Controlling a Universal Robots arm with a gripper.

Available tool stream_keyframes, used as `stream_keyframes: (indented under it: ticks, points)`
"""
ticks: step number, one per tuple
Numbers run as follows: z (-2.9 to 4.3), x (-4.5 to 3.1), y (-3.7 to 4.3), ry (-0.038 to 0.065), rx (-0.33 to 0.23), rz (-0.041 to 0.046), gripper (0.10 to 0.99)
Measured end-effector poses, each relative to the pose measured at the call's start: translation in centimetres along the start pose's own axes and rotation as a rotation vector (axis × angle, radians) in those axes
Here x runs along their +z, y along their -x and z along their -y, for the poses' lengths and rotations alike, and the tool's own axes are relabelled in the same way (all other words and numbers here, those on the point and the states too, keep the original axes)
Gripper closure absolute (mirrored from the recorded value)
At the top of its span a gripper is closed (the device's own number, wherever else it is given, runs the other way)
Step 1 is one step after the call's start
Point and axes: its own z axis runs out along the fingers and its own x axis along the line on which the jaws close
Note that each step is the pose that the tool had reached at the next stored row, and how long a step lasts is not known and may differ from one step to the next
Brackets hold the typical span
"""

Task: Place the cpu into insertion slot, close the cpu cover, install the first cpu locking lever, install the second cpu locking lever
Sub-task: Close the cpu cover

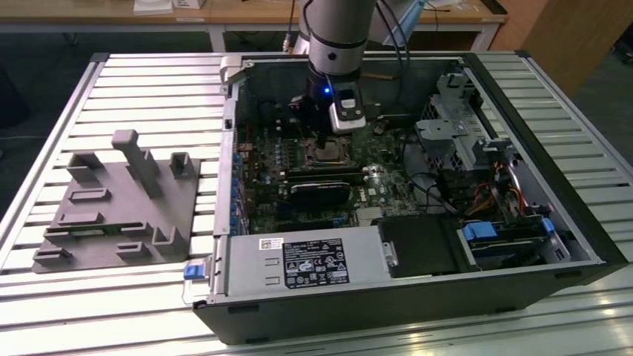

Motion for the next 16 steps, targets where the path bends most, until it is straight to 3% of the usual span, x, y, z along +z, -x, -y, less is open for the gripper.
stream_keyframes:
  ticks: [8,9,13,16]
  points:
    - [0.01,0.06,0.00,-0.003,-0.136,0.0063,0.980]
    - [0.00,0.06,0.00,-0.002,-0.144,0.0120,0.980]
    - [0.08,0.06,-0.10,0.008,-0.150,0.0484,0.980]
    - [0.09,0.08,-0.12,0.012,-0.152,0.0619,0.980]
